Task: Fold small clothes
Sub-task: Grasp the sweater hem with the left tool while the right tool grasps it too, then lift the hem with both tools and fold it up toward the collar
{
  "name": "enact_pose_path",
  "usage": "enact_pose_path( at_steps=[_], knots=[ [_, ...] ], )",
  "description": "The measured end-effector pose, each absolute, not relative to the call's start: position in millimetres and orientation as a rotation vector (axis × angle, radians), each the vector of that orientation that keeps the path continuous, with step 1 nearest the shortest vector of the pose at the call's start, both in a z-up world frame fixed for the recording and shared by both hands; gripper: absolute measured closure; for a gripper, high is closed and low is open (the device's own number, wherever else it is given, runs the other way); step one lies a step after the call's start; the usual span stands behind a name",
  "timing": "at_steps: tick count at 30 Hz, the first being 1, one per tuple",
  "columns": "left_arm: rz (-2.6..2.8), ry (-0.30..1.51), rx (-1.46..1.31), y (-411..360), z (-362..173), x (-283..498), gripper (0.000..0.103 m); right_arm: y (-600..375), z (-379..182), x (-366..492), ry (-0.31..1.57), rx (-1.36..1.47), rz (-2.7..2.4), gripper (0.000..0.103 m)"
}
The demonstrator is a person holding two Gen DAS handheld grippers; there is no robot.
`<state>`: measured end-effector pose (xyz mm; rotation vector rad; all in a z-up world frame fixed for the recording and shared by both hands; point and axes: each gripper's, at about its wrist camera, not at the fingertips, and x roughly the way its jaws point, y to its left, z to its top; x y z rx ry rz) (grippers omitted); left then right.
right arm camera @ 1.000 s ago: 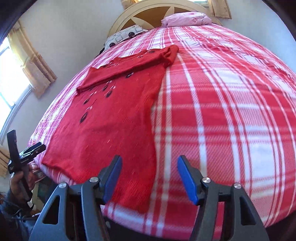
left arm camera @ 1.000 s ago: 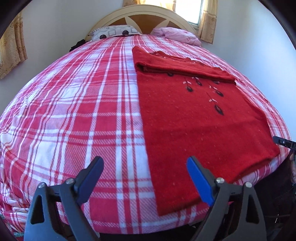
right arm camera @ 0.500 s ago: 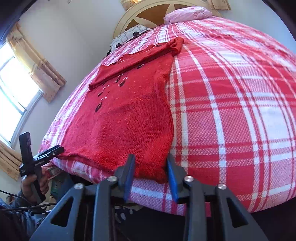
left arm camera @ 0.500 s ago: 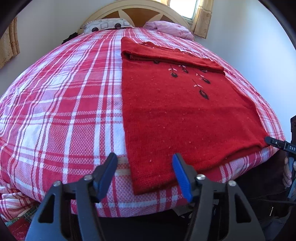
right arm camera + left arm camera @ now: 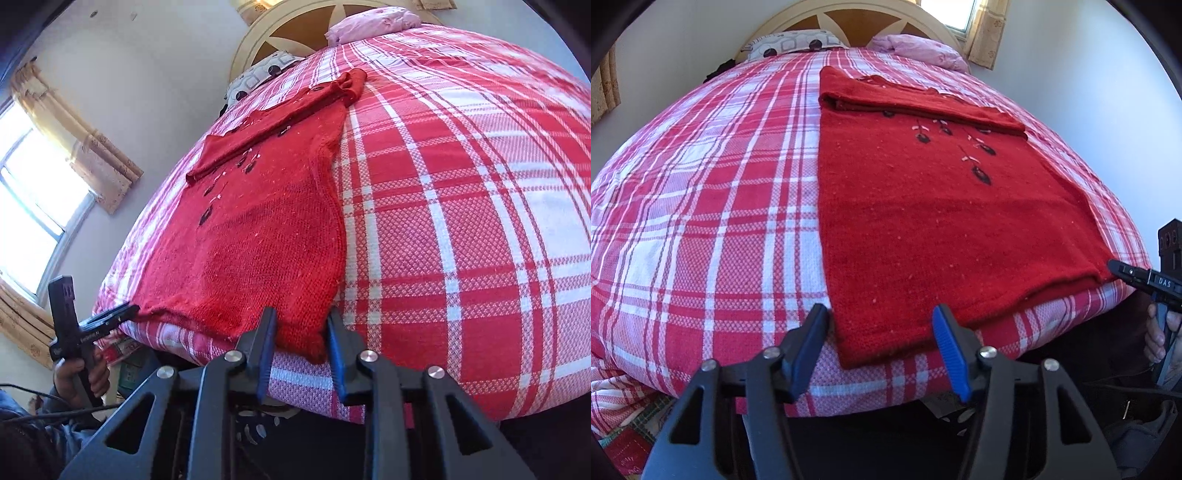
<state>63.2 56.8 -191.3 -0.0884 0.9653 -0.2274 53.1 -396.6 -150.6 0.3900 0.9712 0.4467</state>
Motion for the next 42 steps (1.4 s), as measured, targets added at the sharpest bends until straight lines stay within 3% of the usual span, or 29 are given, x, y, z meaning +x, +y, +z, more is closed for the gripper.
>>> enact_pose_path(
  at_steps=[1,2,3,4,7,15,42],
  knots=[
    [-0.227,0.962,-0.088,57,-191,63,0.06,-397,-150,53,0.968,0.389,0.448,0.075],
    [-0.241,0.96,-0.096,58,-189,63,0.083,-396,-150,52,0.964,0.385,0.447,0.076],
    [-0.261,0.963,-0.11,59,-189,63,0.09,-396,-150,52,0.961,0.375,0.442,0.083],
    [-0.275,0.964,-0.121,59,-188,63,0.09,-395,-149,51,0.955,0.366,0.437,0.091],
    [-0.289,0.94,-0.144,64,-187,62,0.092,-399,-146,50,0.93,0.38,0.439,0.094],
    [-0.327,0.782,-0.206,78,-153,58,0.093,-403,-114,47,0.811,0.38,0.476,0.095],
    [-0.313,0.628,-0.288,94,-91,180,0.093,-409,-19,173,0.621,0.352,0.45,0.095]
  ],
)
